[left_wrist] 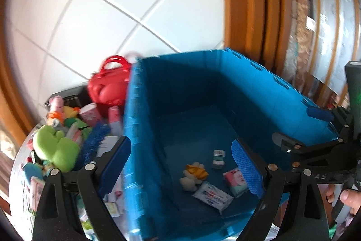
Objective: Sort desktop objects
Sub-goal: 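Withdraw both tools from the crate back over the table, then grasp the long red medicine box with the left tool while the right tool grasps a white bottle, then lower the red box and white bottle into the blue crate and release, then withdraw both tools from the crate toward the table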
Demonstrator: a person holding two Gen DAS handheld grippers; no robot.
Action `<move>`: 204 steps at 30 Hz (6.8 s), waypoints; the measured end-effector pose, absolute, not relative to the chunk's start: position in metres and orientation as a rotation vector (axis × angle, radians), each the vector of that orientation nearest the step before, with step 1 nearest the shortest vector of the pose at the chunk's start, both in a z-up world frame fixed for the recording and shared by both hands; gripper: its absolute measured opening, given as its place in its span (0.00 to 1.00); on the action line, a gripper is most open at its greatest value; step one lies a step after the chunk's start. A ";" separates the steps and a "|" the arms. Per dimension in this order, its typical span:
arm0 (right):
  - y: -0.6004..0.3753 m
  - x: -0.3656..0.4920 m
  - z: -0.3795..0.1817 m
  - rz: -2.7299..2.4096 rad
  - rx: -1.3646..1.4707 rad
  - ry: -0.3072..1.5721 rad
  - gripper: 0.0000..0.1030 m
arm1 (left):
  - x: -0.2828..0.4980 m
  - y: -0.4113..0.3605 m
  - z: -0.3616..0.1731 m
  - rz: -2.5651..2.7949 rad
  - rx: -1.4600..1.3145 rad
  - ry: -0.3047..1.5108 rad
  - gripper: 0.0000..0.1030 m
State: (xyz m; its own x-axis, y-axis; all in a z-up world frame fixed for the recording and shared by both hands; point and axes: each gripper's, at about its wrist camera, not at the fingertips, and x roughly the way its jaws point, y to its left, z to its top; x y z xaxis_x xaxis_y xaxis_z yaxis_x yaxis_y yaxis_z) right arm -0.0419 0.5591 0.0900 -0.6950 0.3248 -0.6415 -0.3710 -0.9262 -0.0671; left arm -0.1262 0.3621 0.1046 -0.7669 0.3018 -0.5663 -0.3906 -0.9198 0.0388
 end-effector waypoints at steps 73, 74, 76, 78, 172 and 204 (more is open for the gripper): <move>0.166 -0.211 -0.172 2.825 -1.818 0.227 0.81 | -0.088 -0.070 -0.228 2.788 -1.879 -0.292 0.68; 0.164 -0.213 -0.172 2.821 -1.819 0.227 0.81 | -0.091 -0.067 -0.227 2.792 -1.866 -0.272 0.68; 0.161 -0.216 -0.173 2.813 -1.817 0.214 0.75 | -0.099 -0.060 -0.228 2.786 -1.847 -0.234 0.68; 0.158 -0.219 -0.175 2.804 -1.818 0.209 0.63 | -0.105 -0.052 -0.231 2.772 -1.828 -0.201 0.68; 0.680 -0.178 -0.137 1.807 -2.252 0.221 0.99 | -0.342 0.509 -0.086 2.142 -1.852 0.582 0.71; 0.535 -0.126 0.144 2.805 -1.321 0.165 1.00 | -0.133 0.331 0.159 2.808 -0.745 0.176 0.71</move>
State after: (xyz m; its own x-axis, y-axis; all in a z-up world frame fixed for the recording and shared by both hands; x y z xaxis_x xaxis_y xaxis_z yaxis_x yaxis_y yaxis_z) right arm -0.1264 0.5353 0.1440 -0.6377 -0.0122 -0.7702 -0.0784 -0.9937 0.0806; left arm -0.1333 0.3307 0.1588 -0.8440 0.1906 -0.5014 -0.2519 -0.9661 0.0567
